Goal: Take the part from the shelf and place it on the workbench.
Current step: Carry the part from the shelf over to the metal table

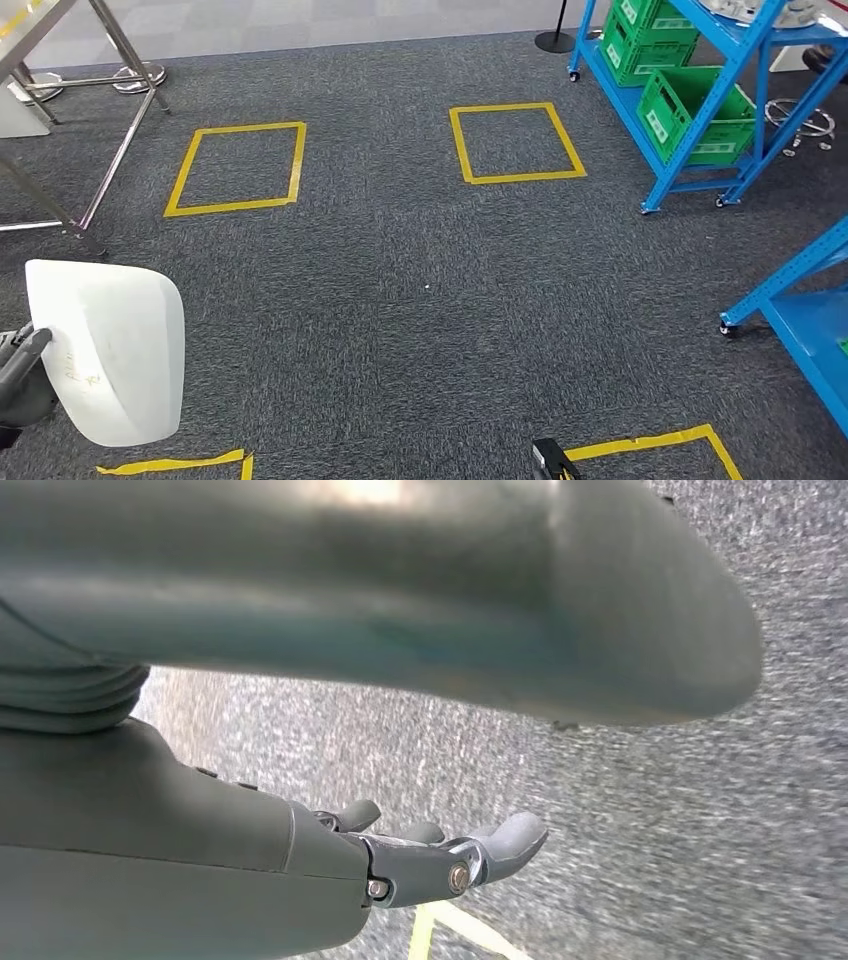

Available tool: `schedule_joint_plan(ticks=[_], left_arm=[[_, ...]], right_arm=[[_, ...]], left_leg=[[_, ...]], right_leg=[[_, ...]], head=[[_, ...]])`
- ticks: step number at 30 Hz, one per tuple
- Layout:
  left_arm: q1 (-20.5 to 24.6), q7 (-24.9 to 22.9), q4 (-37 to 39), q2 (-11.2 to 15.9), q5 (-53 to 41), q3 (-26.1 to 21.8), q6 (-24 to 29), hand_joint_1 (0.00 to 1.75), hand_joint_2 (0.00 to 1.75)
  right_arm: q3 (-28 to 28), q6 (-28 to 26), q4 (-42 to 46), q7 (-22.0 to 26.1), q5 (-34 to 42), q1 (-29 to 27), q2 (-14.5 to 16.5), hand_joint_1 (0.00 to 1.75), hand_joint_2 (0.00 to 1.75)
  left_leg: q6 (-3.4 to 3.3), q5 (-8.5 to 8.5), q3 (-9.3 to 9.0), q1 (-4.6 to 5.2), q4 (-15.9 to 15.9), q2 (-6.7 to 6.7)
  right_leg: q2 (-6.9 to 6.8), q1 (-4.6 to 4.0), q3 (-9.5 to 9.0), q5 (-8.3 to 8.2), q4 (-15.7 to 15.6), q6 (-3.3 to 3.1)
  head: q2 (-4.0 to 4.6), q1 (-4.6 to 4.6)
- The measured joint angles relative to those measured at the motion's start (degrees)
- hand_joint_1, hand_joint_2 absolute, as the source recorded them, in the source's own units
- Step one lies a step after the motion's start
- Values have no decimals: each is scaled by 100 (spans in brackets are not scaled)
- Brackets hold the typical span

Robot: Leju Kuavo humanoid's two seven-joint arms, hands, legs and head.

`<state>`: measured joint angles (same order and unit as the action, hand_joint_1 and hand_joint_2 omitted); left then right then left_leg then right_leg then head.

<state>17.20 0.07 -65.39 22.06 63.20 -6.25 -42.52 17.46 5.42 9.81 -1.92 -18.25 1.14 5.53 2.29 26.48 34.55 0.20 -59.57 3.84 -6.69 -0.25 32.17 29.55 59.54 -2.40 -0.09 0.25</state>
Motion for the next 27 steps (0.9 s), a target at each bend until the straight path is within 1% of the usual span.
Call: schedule_joint_plan(ticks=[1,2,3,4,5,6,7,8,9,10,11,12,13,14,15,16,17,18,19,20,21,22,23,24,25,26,27], left_arm=[[48,34,31,6,14,9,-6,175,175],[85,68,60,14,32,20,-12,175,175],[112,99,82,25,48,28,-20,175,175],[140,130,102,35,56,35,-27,175,175],[185,158,123,40,57,42,-32,175,175],[240,188,145,35,54,48,-36,175,175],[294,222,163,22,50,55,-35,175,175],[335,252,177,8,46,59,-31,175,175],[349,277,183,-6,44,63,-23,175,175],[349,297,182,-14,42,64,-15,175,175],[344,312,179,-17,42,65,-8,175,175],[338,326,169,-20,42,63,-4,175,175],[332,343,150,-22,45,58,-3,175,175],[330,361,123,-21,51,48,-3,175,175],[325,374,90,-21,56,37,-1,175,175],[319,380,56,-17,60,22,3,175,175],[311,380,26,-10,63,3,8,175,175],[298,376,4,3,63,-18,13,175,175],[286,374,-14,20,63,-41,16,175,175],[285,373,-26,35,64,-63,18,175,175],[292,373,-38,47,64,-77,19,175,175],[298,373,-49,50,64,-84,19,175,175],[302,372,-57,48,64,-87,21,175,175],[293,371,-61,44,64,-89,26,175,175],[281,370,-61,41,64,-94,34,175,175],[275,370,-64,43,66,-107,43,175,175],[279,370,-74,55,72,-129,51,175,175]], right_arm=[[0,0,0,1,0,5,0,0,0],[1,0,0,2,2,14,1,0,0],[1,0,1,5,7,25,1,0,0],[2,0,1,12,11,35,1,0,0],[2,3,2,27,13,44,2,0,0],[1,8,2,43,10,50,3,0,0],[1,15,1,58,-2,48,4,0,0],[-1,22,1,72,-18,41,6,0,0],[-2,27,0,80,-34,30,7,0,0],[-3,29,1,86,-49,19,7,0,0],[-5,32,1,91,-60,12,7,0,0],[-7,33,2,94,-69,10,7,0,0],[-8,34,2,96,-78,11,7,0,0],[-9,35,1,98,-84,12,9,0,0],[-10,35,1,102,-89,15,12,0,0],[-10,35,0,103,-92,16,15,0,0],[-11,35,0,104,-94,17,19,0,0],[-11,35,0,105,-96,19,22,0,0],[-11,35,0,106,-98,23,25,0,0],[-11,35,0,109,-98,25,27,0,0],[-11,35,0,111,-99,23,30,0,0],[-11,35,0,113,-99,20,31,0,0],[-11,35,0,113,-101,13,31,0,0],[-11,36,0,110,-106,8,31,0,0],[-13,38,0,106,-118,7,31,0,0],[-16,40,0,103,-132,8,31,0,0],[-21,45,0,99,-148,12,31,0,0]], left_leg=[[-37,-4,-40,28,92,29],[-70,-19,-36,43,96,-52],[-99,-33,-39,33,109,-130],[-127,-48,-50,19,131,-200],[-159,-64,-63,-3,155,-267],[-190,-78,-76,-27,176,-332],[-209,-82,-74,-34,180,-399],[-222,-84,-67,-38,177,-475],[-226,-83,-61,-38,172,-557],[-225,-83,-58,-39,162,-643],[-220,-80,-56,-43,149,-729],[-208,-73,-56,-50,131,-814],[-188,-61,-50,-61,106,-894],[-154,-48,-31,-65,75,-974],[-115,-41,-6,-68,52,-1049],[-71,-45,22,-73,44,-1122],[-24,-61,46,-78,54,-1196],[16,-82,68,-89,77,-1267],[47,-87,87,-94,75,-1251],[72,-42,140,-86,-3,-1124],[90,69,244,-74,-201,-934],[103,232,391,-65,-517,-704],[118,416,580,-63,-907,-539],[130,557,752,-70,-1270,-464],[135,609,855,-76,-1490,-434],[136,551,846,-79,-1491,-418],[130,401,719,-78,-1266,-389]], right_leg=[[-63,-11,-11,10,-1,24],[-127,-15,-21,18,-5,47],[-182,-12,-31,32,-8,75],[-137,-2,-35,65,23,106],[4,11,5,144,141,135],[204,23,109,273,376,161],[428,39,280,440,735,175],[571,45,498,608,1151,181],[635,49,693,710,1496,185],[659,51,809,706,1664,185],[674,56,810,584,1594,183],[704,66,696,375,1299,181],[799,86,516,158,878,184],[947,105,349,13,504,196],[1052,118,230,-67,243,202],[1125,121,172,-79,120,199],[1114,110,161,-66,108,183],[1028,107,153,-80,94,148],[956,106,139,-95,70,107],[877,108,124,-111,39,62],[794,108,110,-121,9,24],[708,97,101,-120,-7,-8],[624,83,98,-113,-12,-30],[539,72,97,-105,-12,-43],[455,64,95,-94,-11,-53],[371,59,88,-84,-10,-56],[290,57,74,-71,-10,-55]], head=[[0,3],[0,7],[0,8],[0,7],[0,10],[0,23],[0,43],[0,63],[0,79],[0,86],[0,88],[0,90],[0,92],[0,95],[0,97],[0,97],[0,97],[0,95],[0,89],[0,69],[0,45],[0,21],[0,1],[0,-4],[0,-5],[0,-5],[0,-5]])
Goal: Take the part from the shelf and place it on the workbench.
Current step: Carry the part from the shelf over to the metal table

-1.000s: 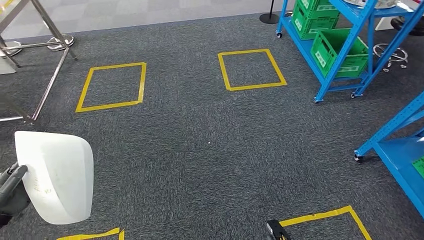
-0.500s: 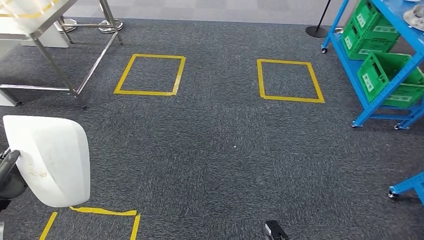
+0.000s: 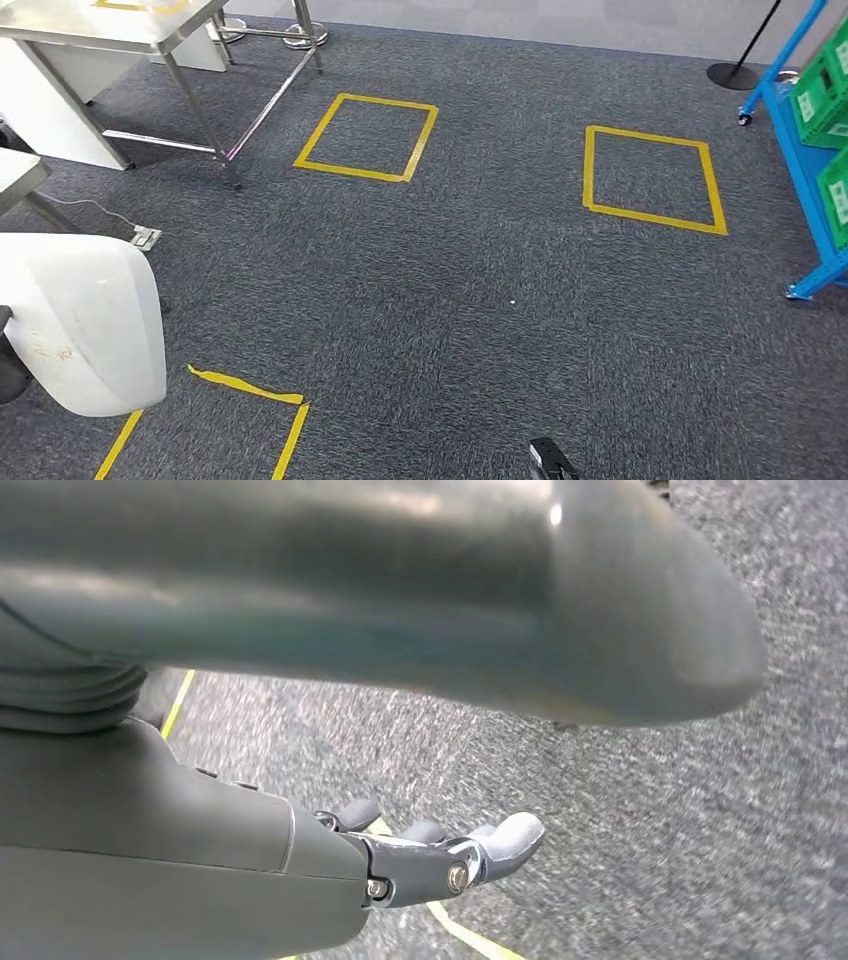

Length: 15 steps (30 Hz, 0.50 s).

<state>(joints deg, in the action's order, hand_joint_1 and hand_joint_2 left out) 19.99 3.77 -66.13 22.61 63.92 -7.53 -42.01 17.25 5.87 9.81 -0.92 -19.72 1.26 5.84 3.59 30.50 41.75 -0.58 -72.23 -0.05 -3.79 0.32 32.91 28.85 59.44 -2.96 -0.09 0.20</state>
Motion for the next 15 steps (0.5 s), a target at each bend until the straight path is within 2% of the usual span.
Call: schedule_joint_plan(ticks=[1,2,3,4,5,6,7,8,9,10,11,12,13,14,15], left_arm=[[17,1,-18,25,10,-33,5,175,175],[46,1,-37,57,30,-77,8,175,175],[80,2,-58,93,58,-124,10,175,175],[115,2,-78,128,92,-173,10,175,175],[141,2,-97,155,137,-219,13,175,175],[155,1,-121,182,186,-264,25,175,175],[157,0,-153,204,234,-313,42,175,175],[163,0,-188,218,278,-362,61,175,175],[178,-1,-222,222,307,-404,84,175,175],[193,-1,-249,211,322,-432,98,175,175],[215,-2,-259,189,324,-445,106,175,175],[237,-3,-251,157,309,-446,114,175,175],[263,-3,-231,121,287,-442,117,175,175],[305,2,-202,85,257,-436,120,175,175],[361,12,-172,50,222,-429,123,175,175]], right_arm=[[-7,4,0,-2,-14,4,0,0,0],[-15,6,0,-1,-23,8,0,0,0],[-23,8,0,1,-34,13,0,0,0],[-29,8,0,3,-43,17,0,0,0],[-33,9,0,8,-52,20,0,0,0],[-37,9,0,14,-61,28,0,0,0],[-39,10,1,20,-69,37,-6,0,0],[-44,12,2,26,-78,48,-14,0,0],[-51,15,3,26,-89,58,-22,0,0],[-58,17,3,18,-97,62,-34,0,0],[-66,19,3,3,-100,60,-45,0,0],[-69,16,2,-16,-95,55,-61,0,0],[-71,10,2,-32,-86,50,-78,0,0],[-71,3,2,-40,-74,48,-97,0,0],[-70,-4,2,-39,-62,49,-117,0,0]], left_leg=[[-14,-201,-225,6,404,83],[-42,-341,-452,33,817,222],[-82,-436,-627,60,1137,337],[-123,-470,-724,88,1322,411],[-162,-452,-738,114,1368,408],[-196,-469,-739,114,1383,327],[-225,-479,-745,98,1399,253],[-256,-490,-757,74,1420,183],[-287,-505,-771,48,1443,119],[-311,-513,-780,25,1455,57],[-328,-514,-778,20,1456,-15],[-338,-513,-773,19,1449,-92],[-340,-510,-768,17,1438,-176],[-338,-507,-762,13,1423,-264],[-330,-502,-758,5,1406,-354]], right_leg=[[-76,-4,-23,18,0,8],[-145,-15,-48,37,0,23],[-207,-30,-70,57,1,44],[-269,-43,-87,72,-1,69],[-333,-51,-102,83,-8,94],[-400,-56,-122,96,-14,122],[-388,-48,-135,115,-13,157],[-268,-37,-126,158,38,193],[-86,-24,-61,252,194,224],[127,-6,77,393,477,248],[280,2,275,557,861,261],[343,6,495,698,1260,269],[363,7,672,752,1544,275],[372,9,760,694,1626,278],[387,15,728,528,1468,277]], head=[[0,-1],[0,-2],[0,-1],[0,1],[0,2],[0,4],[0,6],[0,7],[0,14],[0,26],[0,39],[0,53],[0,63],[0,68],[0,72]])
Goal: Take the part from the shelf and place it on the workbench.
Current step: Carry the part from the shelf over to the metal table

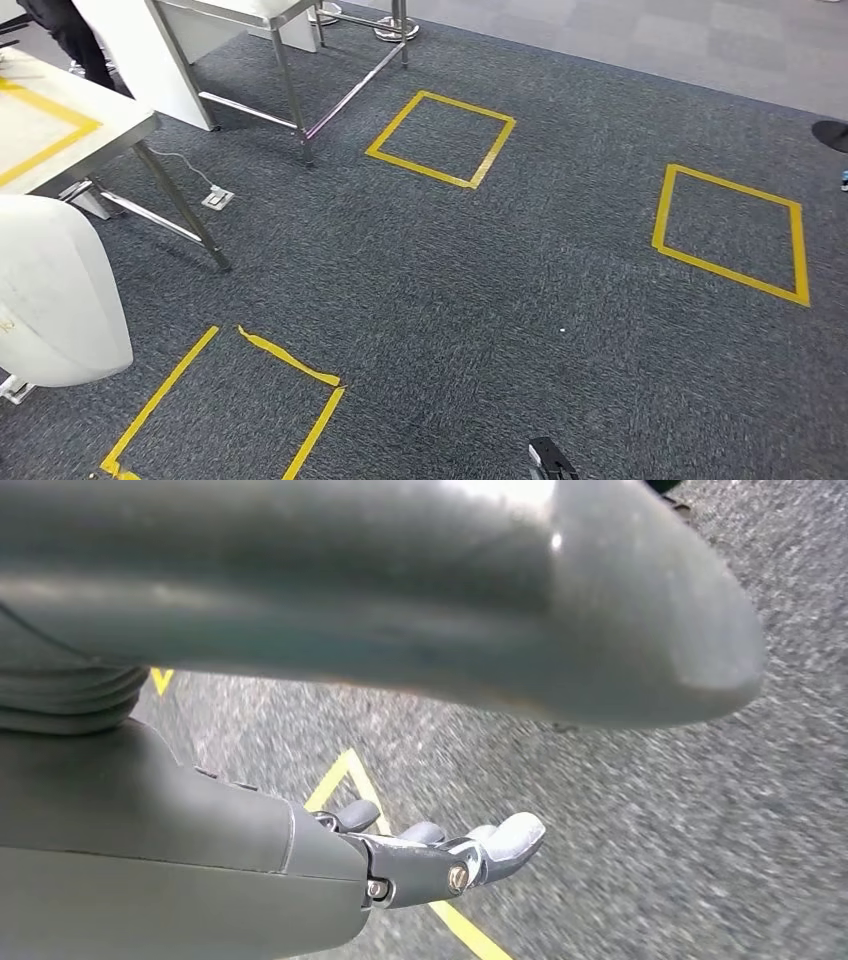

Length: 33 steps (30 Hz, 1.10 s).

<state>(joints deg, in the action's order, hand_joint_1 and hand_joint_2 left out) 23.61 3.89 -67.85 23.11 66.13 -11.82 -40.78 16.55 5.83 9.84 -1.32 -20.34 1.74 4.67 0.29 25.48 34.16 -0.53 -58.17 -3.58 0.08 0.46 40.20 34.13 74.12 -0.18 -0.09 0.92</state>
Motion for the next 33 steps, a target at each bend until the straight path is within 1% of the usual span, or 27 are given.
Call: schedule_joint_plan(ticks=[1,3,4,5,7,8,9,11,12,13,14,15,16,18,19,20,22,23,24,26,27,28,29,30,31,32,33], left_arm=[[62,11,20,-38,-27,9,5,175,175],[180,33,36,-109,-64,19,28,175,175],[226,37,36,-139,-73,23,42,175,175],[256,40,37,-157,-79,26,52,175,175],[281,46,37,-171,-87,31,59,175,175],[288,49,38,-170,-88,31,59,175,175],[305,51,40,-172,-90,30,59,175,175],[347,56,47,-191,-93,32,60,175,175],[360,57,54,-208,-97,33,60,175,175],[361,59,63,-226,-101,34,63,175,175],[361,59,71,-243,-106,34,70,175,175],[368,60,77,-256,-110,35,81,175,175],[388,62,77,-266,-112,35,101,175,175],[473,70,62,-290,-113,37,154,175,175],[534,74,51,-317,-118,37,181,175,175],[593,76,38,-353,-136,38,210,175,175],[681,85,6,-420,-219,45,262,175,175],[716,93,-12,-447,-267,52,286,175,175],[765,102,-28,-475,-308,61,308,175,175],[880,115,-46,-568,-351,88,346,175,175],[925,120,-48,-614,-366,104,360,175,175],[948,126,-48,-655,-381,117,368,175,175],[955,134,-48,-681,-397,127,373,175,175],[962,142,-48,-697,-411,133,376,175,175],[974,149,-49,-708,-424,141,379,175,175],[992,154,-51,-718,-434,152,380,175,175],[1016,160,-52,-727,-438,164,380,175,175]], right_arm=[[0,-4,0,5,9,4,-16,0,0],[0,-6,0,13,25,15,-44,0,0],[0,-6,0,13,31,19,-49,0,0],[0,-6,0,11,34,22,-53,0,0],[0,-6,0,10,37,26,-55,0,0],[0,-7,0,11,37,28,-56,0,0],[0,-7,0,12,37,29,-56,0,0],[0,-8,0,12,37,20,-58,0,0],[0,-8,0,10,37,12,-58,0,0],[0,-8,0,5,37,4,-58,0,0],[1,-8,0,0,37,0,-58,0,0],[1,-8,0,-7,38,1,-58,0,0],[1,-7,0,-14,39,3,-58,0,0],[2,-4,0,-21,46,8,-56,0,0],[2,-4,0,-23,52,10,-54,0,0],[4,-4,0,-26,61,12,-52,0,0],[15,-4,1,-31,86,25,-49,0,0],[25,-3,1,-29,98,34,-48,0,0],[32,-1,2,-23,106,42,-43,0,0],[44,2,2,-17,108,38,-36,0,0],[51,3,2,-17,108,27,-32,0,0],[60,6,2,-20,107,15,-32,0,0],[70,9,2,-21,107,7,-32,0,0],[79,14,2,-21,107,2,-32,0,0],[86,18,2,-18,107,1,-32,0,0],[93,22,2,-14,107,1,-32,0,0],[101,26,2,-9,107,3,-30,0,0]], left_leg=[[16,10,2,-12,-22,-88],[77,37,24,-25,-74,-255],[116,43,41,-27,-91,-325],[156,38,58,-28,-88,-388],[227,14,91,-34,-58,-470],[252,32,121,-27,-85,-388],[273,106,192,-15,-209,-231],[303,420,468,2,-798,161],[316,595,655,-1,-1198,263],[322,703,801,-5,-1513,305],[321,711,863,-6,-1654,322],[314,609,807,-5,-1563,341],[298,425,634,0,-1249,386],[227,125,208,52,-454,668],[176,60,76,86,-202,777],[128,53,23,120,-88,839],[56,40,25,129,-65,702],[28,25,20,110,-46,627],[-5,8,13,85,-25,554],[-58,-16,10,43,-1,408],[-71,-20,17,37,-3,327],[-75,-21,22,35,-8,243],[-75,-20,25,34,-17,159],[-70,-18,27,30,-30,76],[-60,-12,28,23,-48,-8],[-43,-1,32,14,-71,-90],[-12,12,48,11,-101,-170]], right_leg=[[55,12,-140,-237,-366,-1],[270,42,-448,-552,-1099,-1],[340,46,-536,-609,-1303,-8],[356,39,-563,-598,-1359,-26],[224,30,-584,-622,-1383,-96],[163,35,-595,-634,-1400,-137],[99,40,-601,-645,-1419,-176],[-32,26,-606,-641,-1438,-234],[-108,13,-606,-632,-1439,-252],[-185,3,-607,-623,-1438,-265],[-262,-3,-612,-613,-1438,-273],[-339,-8,-624,-601,-1437,-277],[-413,-12,-645,-586,-1436,-275],[-553,-38,-697,-547,-1433,-250],[-623,-55,-717,-532,-1433,-230],[-696,-70,-733,-521,-1437,-208],[-833,-85,-767,-502,-1455,-161],[-777,-77,-775,-473,-1433,-127],[-626,-67,-740,-403,-1332,-94],[-205,-37,-476,-122,-772,-39],[-83,-30,-265,45,-370,-27],[-36,-26,-68,156,-19,-19],[-22,-21,57,165,170,-15],[-12,-13,78,61,136,-14],[14,0,-20,-140,-132,-14],[102,22,-197,-367,-548,-11],[247,42,-365,-528,-930,0]], head=[[0,5],[0,14],[0,19],[0,22],[0,25],[0,13],[0,-11],[0,-57],[0,-70],[0,-72],[0,-73],[0,-73],[0,-73],[0,-80],[0,-81],[0,-83],[0,-80],[0,-78],[0,-75],[0,-44],[0,-23],[0,-2],[0,10],[0,15],[0,16],[0,19],[0,23]])
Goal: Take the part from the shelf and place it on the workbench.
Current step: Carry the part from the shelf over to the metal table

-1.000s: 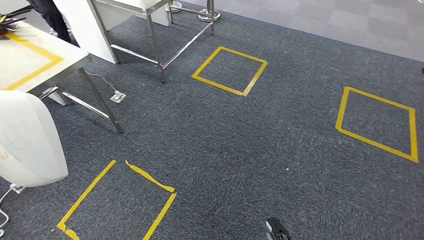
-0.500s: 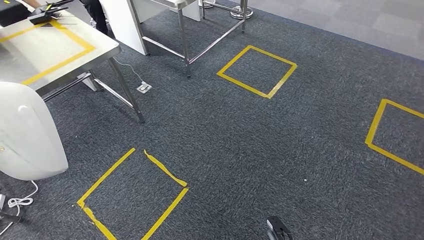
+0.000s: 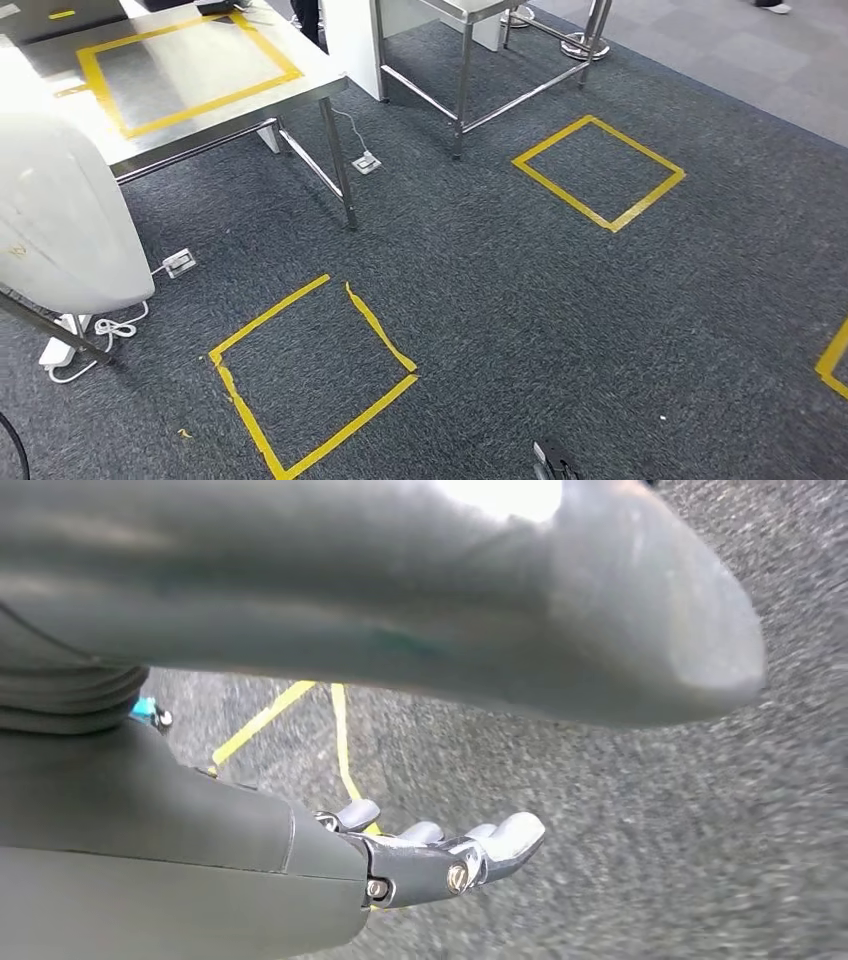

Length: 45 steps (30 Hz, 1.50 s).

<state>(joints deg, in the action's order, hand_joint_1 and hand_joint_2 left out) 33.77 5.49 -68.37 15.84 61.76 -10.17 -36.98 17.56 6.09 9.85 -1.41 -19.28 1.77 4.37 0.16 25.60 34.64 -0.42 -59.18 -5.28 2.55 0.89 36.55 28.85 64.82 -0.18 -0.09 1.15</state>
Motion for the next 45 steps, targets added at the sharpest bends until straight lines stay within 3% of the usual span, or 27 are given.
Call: schedule_joint_plan(ticks=[2,4,5,7,9,11,12,14,15,17,18,20,22,24,26,27,29,31,33,34,35,37,39,41,42,43,45], left_arm=[[51,7,1,-17,-15,26,5,175,175],[92,8,6,-15,-30,49,14,175,175],[112,8,10,-2,-34,58,21,175,175],[201,7,32,27,-40,76,44,175,175],[298,7,67,33,-40,98,62,175,175],[328,3,113,31,-40,118,68,175,175],[331,0,136,32,-39,128,69,175,175],[350,-1,168,37,-24,150,69,175,175],[369,4,179,40,-13,160,68,175,175],[404,28,196,43,4,180,62,175,175],[413,43,206,45,4,187,60,175,175],[409,69,221,63,0,197,57,175,175],[420,95,232,82,-3,209,57,175,175],[432,109,245,77,-3,241,58,175,175],[410,109,271,58,-4,277,58,175,175],[396,109,282,51,-5,287,59,175,175],[385,109,293,49,-5,290,59,175,175],[392,112,292,49,-6,293,60,175,175],[401,117,289,45,-27,308,62,175,175],[403,121,287,47,-42,316,64,175,175],[400,124,286,54,-61,325,69,175,175],[412,127,286,77,-89,337,78,175,175],[426,127,289,84,-107,351,84,175,175],[395,131,301,81,-110,361,79,175,175],[366,134,307,84,-109,363,71,175,175],[339,143,310,89,-108,364,57,175,175],[304,163,299,115,-104,366,22,175,175]], right_arm=[[18,10,-1,7,-1,2,4,0,0],[31,16,-2,7,-5,6,12,0,0],[35,18,-1,5,-10,13,17,0,0],[38,20,0,5,-16,22,28,0,0],[40,21,0,4,-18,12,28,0,0],[41,26,0,2,-26,3,28,0,0],[41,31,1,1,-32,3,28,0,0],[41,42,1,-5,-46,10,30,0,0],[41,45,1,-9,-49,13,31,0,0],[41,50,1,-12,-54,16,33,0,0],[41,51,1,-12,-57,16,33,0,0],[41,52,1,-8,-70,25,33,0,0],[40,60,1,7,-90,36,36,0,0],[39,67,1,17,-101,22,39,0,0],[41,68,1,15,-102,-2,39,0,0],[41,68,1,14,-103,-8,38,0,0],[41,68,1,15,-104,-9,38,0,0],[40,69,-1,19,-109,-7,38,0,0],[46,68,-2,14,-72,-3,39,0,0],[63,63,-2,-1,-27,0,40,0,0],[88,57,-2,-33,23,9,48,0,0],[146,38,-1,-115,88,23,61,0,0],[190,22,-1,-179,103,16,67,0,0],[220,3,-2,-201,111,-3,68,0,0],[230,-9,-2,-204,114,-9,69,0,0],[241,-21,-2,-205,115,-13,72,0,0],[259,-37,-2,-201,113,-14,83,0,0]], left_leg=[[77,5,44,-3,-33,-145],[165,-31,83,-15,-9,-283],[200,-34,106,-17,-12,-272],[254,101,246,1,-240,-1],[289,429,559,10,-897,365],[309,640,846,-1,-1517,481],[309,602,862,-3,-1566,497],[278,263,543,5,-984,596],[246,126,320,36,-570,744],[151,-9,32,100,-31,940],[112,10,13,126,24,948],[47,-21,13,105,50,781],[-17,-53,-11,50,96,644],[-63,-70,-12,16,114,511],[-75,-71,11,11,97,348],[-72,-69,19,6,81,261],[-45,-54,27,-13,37,95],[18,-28,49,-30,-24,-58],[105,-30,92,-35,-40,-178],[151,-46,106,-39,-25,-231],[189,-60,125,-45,-4,-238],[243,5,203,-35,-117,19],[277,292,465,-23,-672,387],[299,581,807,-32,-1400,492],[299,598,885,-33,-1567,497],[289,505,848,-32,-1504,497],[235,150,474,-19,-779,514]], right_leg=[[181,21,-189,-122,-410,3],[94,11,-202,-125,-433,-50],[22,11,-208,-140,-451,-90],[-121,20,-220,-165,-493,-169],[-268,2,-222,-159,-505,-216],[-431,-12,-224,-144,-503,-235],[-511,-15,-229,-137,-502,-239],[-662,-22,-256,-115,-501,-233],[-732,-33,-277,-101,-502,-220],[-867,-64,-311,-73,-502,-179],[-934,-76,-324,-64,-506,-157],[-1024,-82,-354,-38,-512,-103],[-775,-66,-295,100,-325,-39],[-396,-41,3,416,308,2],[-277,-30,374,647,997,21],[-266,-27,448,612,1092,26],[-210,-3,260,248,614,34],[28,41,-76,-47,-122,52],[157,48,-201,-86,-408,41],[111,33,-202,-93,-421,12],[54,32,-213,-109,-435,-31],[-26,37,-242,-146,-482,-117],[-98,32,-256,-159,-509,-169],[-167,19,-258,-150,-510,-189],[-197,13,-261,-143,-509,-194],[-222,7,-268,-135,-509,-195],[-263,-7,-300,-112,-510,-186]], head=[[0,3],[0,1],[0,-3],[0,-55],[0,-109],[0,-113],[0,-114],[0,-113],[0,-113],[0,-114],[0,-114],[0,-114],[0,-98],[0,-64],[0,-33],[0,-24],[0,-12],[0,-8],[0,-2],[0,1],[0,5],[0,-30],[0,-82],[0,-98],[0,-99],[0,-99],[0,-99]])
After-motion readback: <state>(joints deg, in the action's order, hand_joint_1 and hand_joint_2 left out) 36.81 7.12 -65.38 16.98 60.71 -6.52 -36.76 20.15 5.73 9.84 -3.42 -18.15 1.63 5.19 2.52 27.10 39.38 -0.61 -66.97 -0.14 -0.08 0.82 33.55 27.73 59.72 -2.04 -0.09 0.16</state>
